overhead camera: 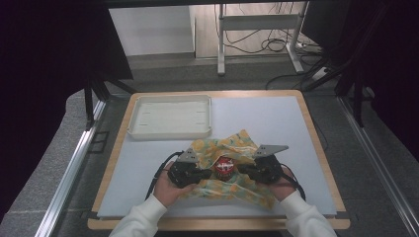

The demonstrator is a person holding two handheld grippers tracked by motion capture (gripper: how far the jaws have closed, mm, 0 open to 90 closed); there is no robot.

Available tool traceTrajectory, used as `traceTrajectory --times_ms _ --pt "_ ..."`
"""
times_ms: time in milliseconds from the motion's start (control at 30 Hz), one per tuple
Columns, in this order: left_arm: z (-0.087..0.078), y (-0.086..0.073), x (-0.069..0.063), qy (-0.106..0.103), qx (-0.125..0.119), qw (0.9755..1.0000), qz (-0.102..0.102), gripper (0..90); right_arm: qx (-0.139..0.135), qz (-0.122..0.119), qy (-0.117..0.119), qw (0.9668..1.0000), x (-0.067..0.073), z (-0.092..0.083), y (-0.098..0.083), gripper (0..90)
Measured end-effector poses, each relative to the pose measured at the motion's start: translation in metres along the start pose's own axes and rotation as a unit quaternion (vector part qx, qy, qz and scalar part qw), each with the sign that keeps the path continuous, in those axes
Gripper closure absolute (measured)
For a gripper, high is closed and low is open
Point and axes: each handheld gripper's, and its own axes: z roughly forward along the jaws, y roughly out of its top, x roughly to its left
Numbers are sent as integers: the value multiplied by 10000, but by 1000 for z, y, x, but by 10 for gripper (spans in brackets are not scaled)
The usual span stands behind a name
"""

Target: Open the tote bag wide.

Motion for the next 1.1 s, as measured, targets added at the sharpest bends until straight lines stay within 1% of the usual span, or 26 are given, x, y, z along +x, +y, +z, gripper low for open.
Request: traceTrajectory --times_ms 100,233,300,700,833,1100 --pt "2 1 2 60 17 10000 -29 900 117 -10 -17 9999 -1 6 -3 868" --pt "3 2 3 127 -12 9999 -53 900 222 -1 -43 9997 -2 11 -6 869" --pt "3 2 5 163 17 9999 -48 900 258 9 -50 9997 -3 13 -7 868" --pt "3 5 14 275 -22 9995 -141 900 361 18 -47 9993 -2 17 -9 868" --pt "4 5 18 363 -37 9991 -198 900 387 -1 -44 9992 -2 19 -10 868" --pt "6 5 25 460 -29 9986 -275 900 425 1 -40 9991 -2 20 -11 868"
